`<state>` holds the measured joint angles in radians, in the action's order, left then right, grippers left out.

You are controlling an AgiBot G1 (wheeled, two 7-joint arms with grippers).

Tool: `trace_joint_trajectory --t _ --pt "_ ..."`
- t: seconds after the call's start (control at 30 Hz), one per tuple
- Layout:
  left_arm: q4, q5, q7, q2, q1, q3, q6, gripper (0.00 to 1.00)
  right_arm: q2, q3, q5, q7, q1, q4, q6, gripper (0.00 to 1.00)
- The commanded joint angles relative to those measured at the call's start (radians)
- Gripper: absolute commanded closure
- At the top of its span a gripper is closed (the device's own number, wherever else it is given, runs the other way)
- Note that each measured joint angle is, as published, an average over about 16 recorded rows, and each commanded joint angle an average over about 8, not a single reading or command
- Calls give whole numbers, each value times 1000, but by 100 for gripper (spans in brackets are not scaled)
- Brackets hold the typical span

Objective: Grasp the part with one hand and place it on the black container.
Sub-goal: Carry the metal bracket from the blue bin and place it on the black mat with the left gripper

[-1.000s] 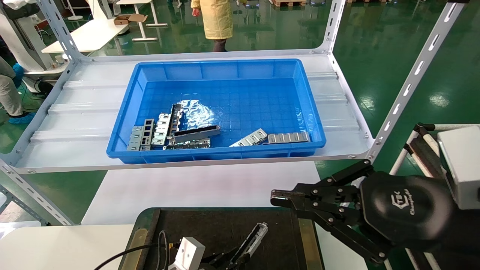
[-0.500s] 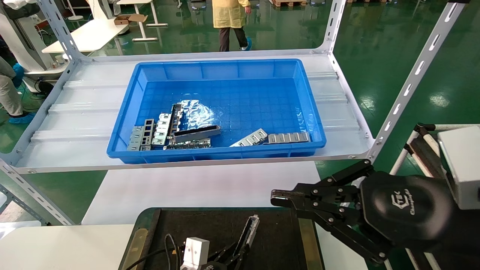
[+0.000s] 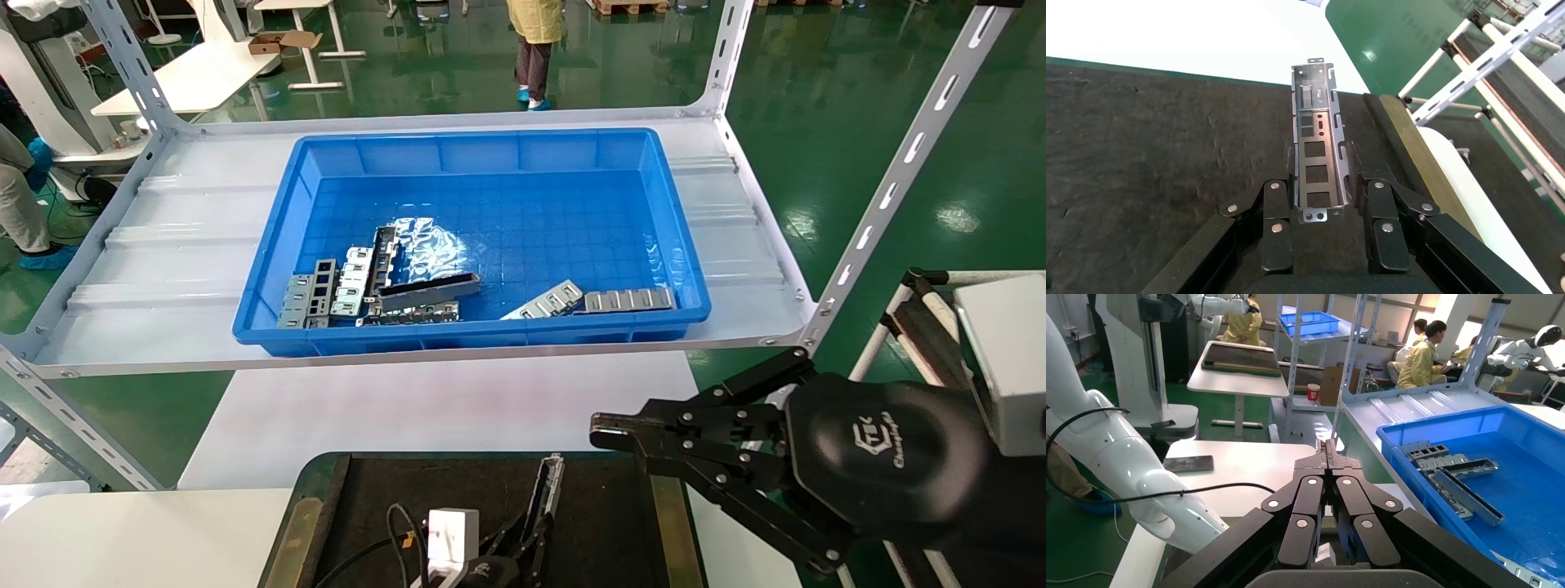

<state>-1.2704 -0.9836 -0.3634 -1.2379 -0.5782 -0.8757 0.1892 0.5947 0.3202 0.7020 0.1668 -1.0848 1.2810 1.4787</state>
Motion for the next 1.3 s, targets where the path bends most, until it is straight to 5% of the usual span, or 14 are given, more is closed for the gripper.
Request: trace_joint_trajectory --t 0.03,1.07,1.2,1.3 --pt "12 7 2 -16 -8 -6 13 100 0 0 0 0 0 0 0 100" --pt "186 -103 -123 -117 -52 -14 24 100 0 1 -1 -1 0 0 0 100" --pt "193 -114 -156 -118 -56 -37 51 90 0 1 -1 -1 0 0 -1 76" --pt "200 -121 -182 -118 -60 -56 71 79 -1 1 -1 -1 0 0 -1 44"
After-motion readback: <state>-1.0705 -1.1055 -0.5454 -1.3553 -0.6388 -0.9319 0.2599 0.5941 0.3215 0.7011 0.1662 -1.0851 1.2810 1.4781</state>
